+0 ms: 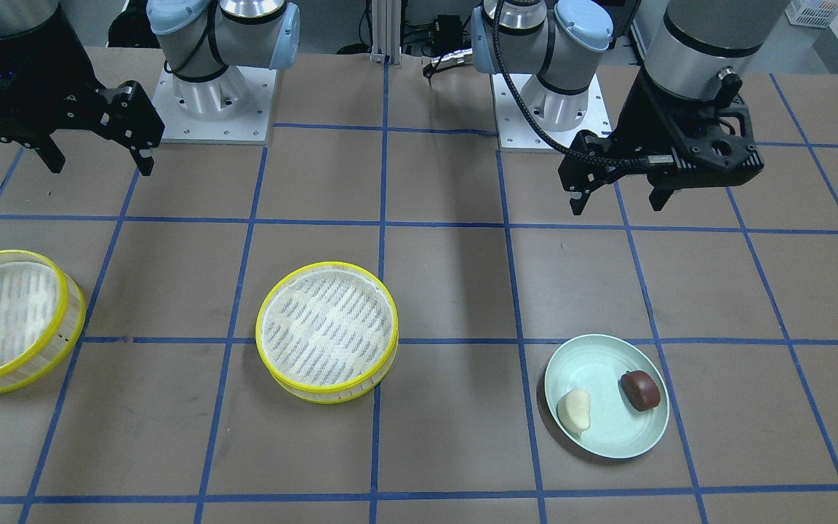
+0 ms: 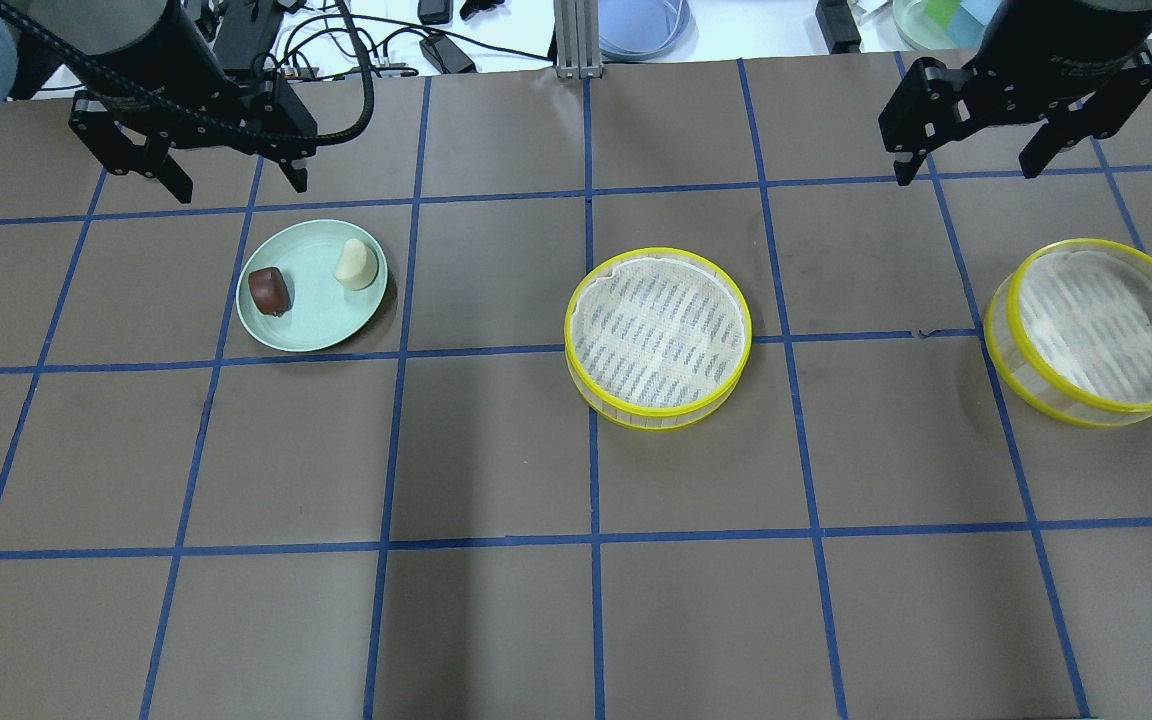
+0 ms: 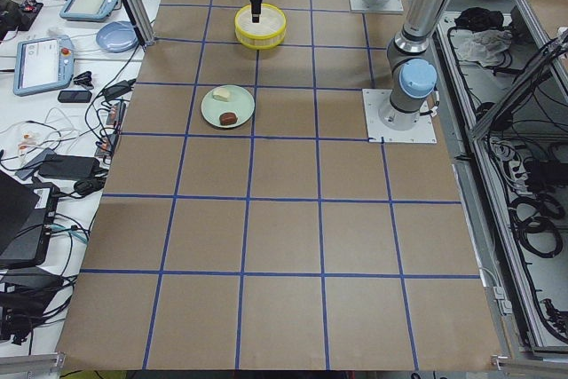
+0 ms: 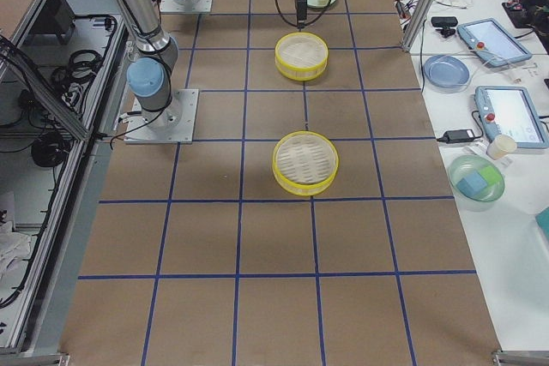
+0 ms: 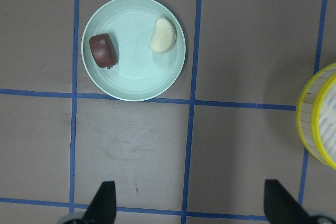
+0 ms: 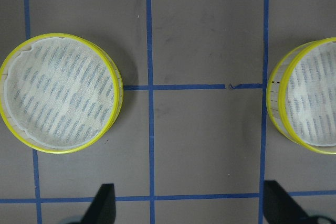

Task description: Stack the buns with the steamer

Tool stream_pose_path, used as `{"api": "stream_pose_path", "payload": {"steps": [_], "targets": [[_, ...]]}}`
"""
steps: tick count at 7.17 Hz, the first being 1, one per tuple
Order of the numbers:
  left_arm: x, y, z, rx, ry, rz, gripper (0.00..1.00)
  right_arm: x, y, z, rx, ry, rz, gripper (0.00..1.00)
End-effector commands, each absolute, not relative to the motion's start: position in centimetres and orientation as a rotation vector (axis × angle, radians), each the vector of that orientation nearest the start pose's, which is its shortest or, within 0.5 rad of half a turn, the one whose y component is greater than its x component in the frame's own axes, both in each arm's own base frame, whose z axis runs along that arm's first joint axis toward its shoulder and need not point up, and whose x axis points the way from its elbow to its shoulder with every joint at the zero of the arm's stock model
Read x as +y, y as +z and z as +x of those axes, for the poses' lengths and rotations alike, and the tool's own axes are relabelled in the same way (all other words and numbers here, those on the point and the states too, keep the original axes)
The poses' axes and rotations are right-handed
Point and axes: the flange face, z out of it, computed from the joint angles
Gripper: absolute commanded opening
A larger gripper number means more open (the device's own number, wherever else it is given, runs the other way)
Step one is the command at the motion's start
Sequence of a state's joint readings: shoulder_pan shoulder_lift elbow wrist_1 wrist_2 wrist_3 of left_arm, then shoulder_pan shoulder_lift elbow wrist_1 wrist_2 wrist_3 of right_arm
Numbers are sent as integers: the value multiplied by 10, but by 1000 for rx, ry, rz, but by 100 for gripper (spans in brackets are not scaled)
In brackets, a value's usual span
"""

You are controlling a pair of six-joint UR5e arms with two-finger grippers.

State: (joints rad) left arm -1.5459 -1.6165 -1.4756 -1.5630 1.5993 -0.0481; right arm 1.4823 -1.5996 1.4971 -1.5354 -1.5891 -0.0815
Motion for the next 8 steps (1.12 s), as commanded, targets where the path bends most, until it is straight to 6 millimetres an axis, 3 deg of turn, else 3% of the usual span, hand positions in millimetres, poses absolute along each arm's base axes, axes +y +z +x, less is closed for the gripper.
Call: {"api": "stream_pose_path", "payload": {"steps": [1,2,3,4,5,6,8], "targets": [[-520,498,-116,3112,-60,-111,100,-492,536,88,3170,-106,59,100],[-525,496,-109,3108,-71,-123,100,-492,536,88,3167,-109,60,100],[-535,473,-79,3113,-11,-200,100,-493,535,88,3170,-104,57,100],[-563,458,-46,3162,-231,-218,100,-496,533,86,3174,-106,36,100],[-574,412,-45,3229,-161,-250,100,-498,531,77,3193,-98,32,100],[-586,365,-43,3230,-118,-253,100,-502,530,52,3214,-85,33,100],[-616,300,-37,3234,-114,-251,100,-514,504,-43,3202,19,-61,100]]}}
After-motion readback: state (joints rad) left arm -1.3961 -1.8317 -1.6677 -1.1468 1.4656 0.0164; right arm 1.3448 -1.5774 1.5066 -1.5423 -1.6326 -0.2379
